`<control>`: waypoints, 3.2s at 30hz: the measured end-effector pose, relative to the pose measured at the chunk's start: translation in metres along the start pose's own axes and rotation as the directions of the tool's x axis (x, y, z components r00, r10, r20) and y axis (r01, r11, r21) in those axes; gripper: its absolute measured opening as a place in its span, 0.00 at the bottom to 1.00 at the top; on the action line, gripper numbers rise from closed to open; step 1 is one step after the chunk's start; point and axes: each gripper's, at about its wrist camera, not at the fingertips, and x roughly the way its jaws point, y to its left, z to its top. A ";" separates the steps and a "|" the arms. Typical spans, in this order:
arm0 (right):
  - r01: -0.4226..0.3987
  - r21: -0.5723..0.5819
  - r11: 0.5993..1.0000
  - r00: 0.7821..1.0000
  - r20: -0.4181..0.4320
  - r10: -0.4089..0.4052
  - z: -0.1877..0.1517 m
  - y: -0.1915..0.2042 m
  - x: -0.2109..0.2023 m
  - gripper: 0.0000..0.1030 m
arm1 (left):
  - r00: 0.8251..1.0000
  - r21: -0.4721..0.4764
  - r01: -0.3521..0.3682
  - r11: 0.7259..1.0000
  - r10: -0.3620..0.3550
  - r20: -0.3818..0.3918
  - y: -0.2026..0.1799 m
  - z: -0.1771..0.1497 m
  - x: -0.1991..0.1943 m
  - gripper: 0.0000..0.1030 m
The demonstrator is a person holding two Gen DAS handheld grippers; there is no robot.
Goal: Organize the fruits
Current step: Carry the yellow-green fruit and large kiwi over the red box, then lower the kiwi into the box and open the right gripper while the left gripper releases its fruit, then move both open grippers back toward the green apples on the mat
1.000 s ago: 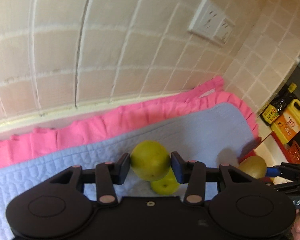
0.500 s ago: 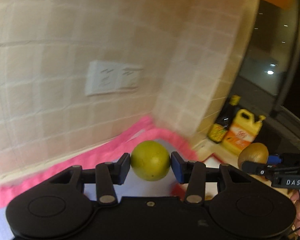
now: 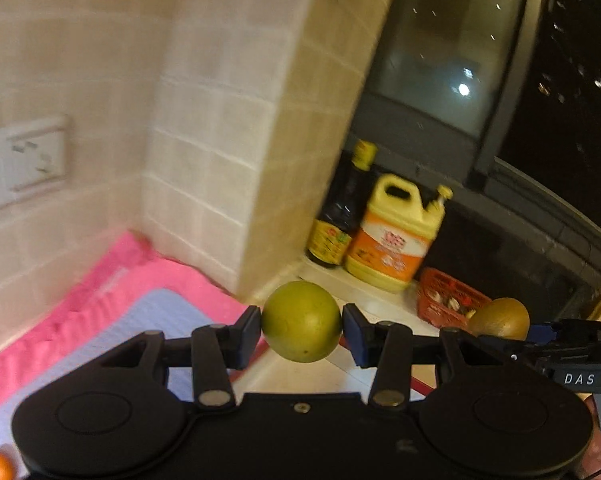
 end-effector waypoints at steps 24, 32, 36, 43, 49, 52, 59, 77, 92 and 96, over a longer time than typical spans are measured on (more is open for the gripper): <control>-0.048 0.064 0.997 0.962 -0.267 0.064 -0.077 -0.012 0.121 0.66 | 0.914 0.000 0.035 0.999 -0.032 -0.404 0.032 -0.074 0.174 0.52; -0.055 0.050 0.997 0.936 -0.346 0.069 -0.093 0.002 0.150 0.66 | 0.914 0.024 0.027 0.999 -0.015 -0.405 0.037 -0.080 0.167 0.52; -0.041 0.025 0.999 0.931 -0.362 0.047 -0.097 0.006 0.155 0.66 | 0.915 0.046 0.013 0.999 0.007 -0.403 0.036 -0.080 0.165 0.52; -0.041 0.020 0.999 0.926 -0.374 0.046 -0.097 0.006 0.158 0.66 | 0.917 0.040 0.007 0.999 0.010 -0.398 0.037 -0.081 0.164 0.52; -0.035 0.031 0.999 0.931 -0.363 0.044 -0.094 0.005 0.155 0.69 | 0.914 0.026 0.003 1.000 0.008 -0.405 0.038 -0.081 0.164 0.52; -0.053 0.068 0.996 0.933 -0.351 0.074 -0.088 0.001 0.150 0.71 | 0.908 -0.019 0.008 1.000 -0.015 -0.418 0.041 -0.080 0.163 0.55; -0.039 0.077 0.996 0.945 -0.320 0.062 -0.081 -0.005 0.130 0.71 | 0.928 -0.025 0.014 1.000 -0.022 -0.371 0.039 -0.072 0.136 0.65; -0.106 0.042 0.993 0.963 -0.245 0.113 -0.058 0.025 0.063 0.79 | 0.987 -0.070 -0.091 0.993 0.080 -0.142 0.053 -0.056 -0.011 0.66; -0.285 -0.122 0.951 0.939 -0.237 0.251 -0.037 0.163 0.049 0.80 | 0.938 -0.309 -0.337 0.889 0.346 -0.027 0.178 -0.091 -0.178 0.65; -0.322 -0.144 0.936 0.927 -0.250 0.281 -0.036 0.198 0.056 0.80 | 0.927 -0.320 -0.365 0.874 0.373 -0.041 0.196 -0.101 -0.190 0.65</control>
